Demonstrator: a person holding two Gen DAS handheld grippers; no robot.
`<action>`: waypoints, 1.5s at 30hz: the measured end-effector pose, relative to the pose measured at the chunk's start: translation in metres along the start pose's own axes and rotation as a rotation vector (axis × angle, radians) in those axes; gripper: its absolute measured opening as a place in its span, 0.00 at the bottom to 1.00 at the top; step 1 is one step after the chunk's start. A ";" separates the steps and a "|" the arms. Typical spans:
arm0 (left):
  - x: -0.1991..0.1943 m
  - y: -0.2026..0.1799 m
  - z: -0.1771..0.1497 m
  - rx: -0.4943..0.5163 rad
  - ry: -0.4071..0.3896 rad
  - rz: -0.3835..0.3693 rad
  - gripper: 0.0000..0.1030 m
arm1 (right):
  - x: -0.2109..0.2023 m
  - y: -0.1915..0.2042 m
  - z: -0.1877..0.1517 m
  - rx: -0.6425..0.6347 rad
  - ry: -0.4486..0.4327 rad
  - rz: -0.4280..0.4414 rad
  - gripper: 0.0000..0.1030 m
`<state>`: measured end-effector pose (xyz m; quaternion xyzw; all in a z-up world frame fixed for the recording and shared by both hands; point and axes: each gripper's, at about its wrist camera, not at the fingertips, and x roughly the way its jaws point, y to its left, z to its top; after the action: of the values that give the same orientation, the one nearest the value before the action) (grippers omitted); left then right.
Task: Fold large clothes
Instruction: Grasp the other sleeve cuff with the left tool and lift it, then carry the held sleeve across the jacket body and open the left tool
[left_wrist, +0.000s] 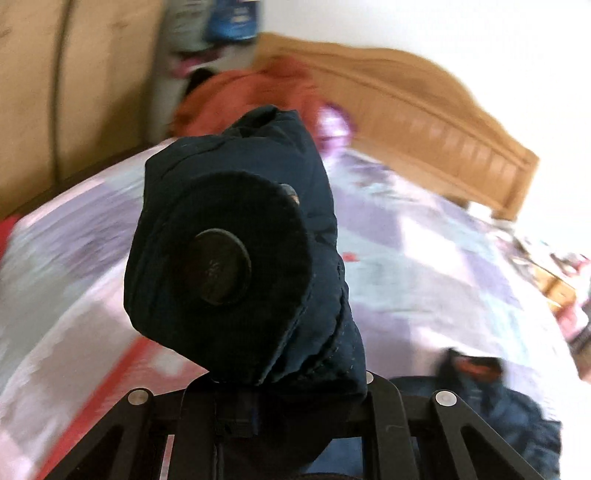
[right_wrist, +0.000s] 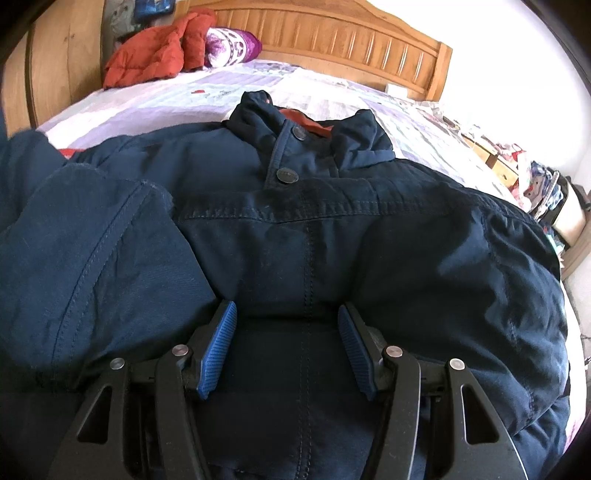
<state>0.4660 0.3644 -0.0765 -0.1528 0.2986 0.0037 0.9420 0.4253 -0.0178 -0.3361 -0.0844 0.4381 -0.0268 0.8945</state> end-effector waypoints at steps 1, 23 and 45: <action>0.000 -0.022 0.002 0.016 0.004 -0.029 0.16 | 0.001 0.000 0.002 -0.006 0.011 0.000 0.59; 0.104 -0.371 -0.230 0.317 0.362 -0.277 0.15 | -0.122 -0.221 -0.054 0.130 -0.054 0.086 0.59; 0.031 -0.407 -0.303 0.556 0.215 -0.420 0.66 | -0.141 -0.285 -0.051 0.306 -0.053 0.078 0.59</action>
<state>0.3608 -0.1139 -0.2125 0.0515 0.3476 -0.2871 0.8911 0.3059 -0.2878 -0.2072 0.0693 0.4081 -0.0563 0.9086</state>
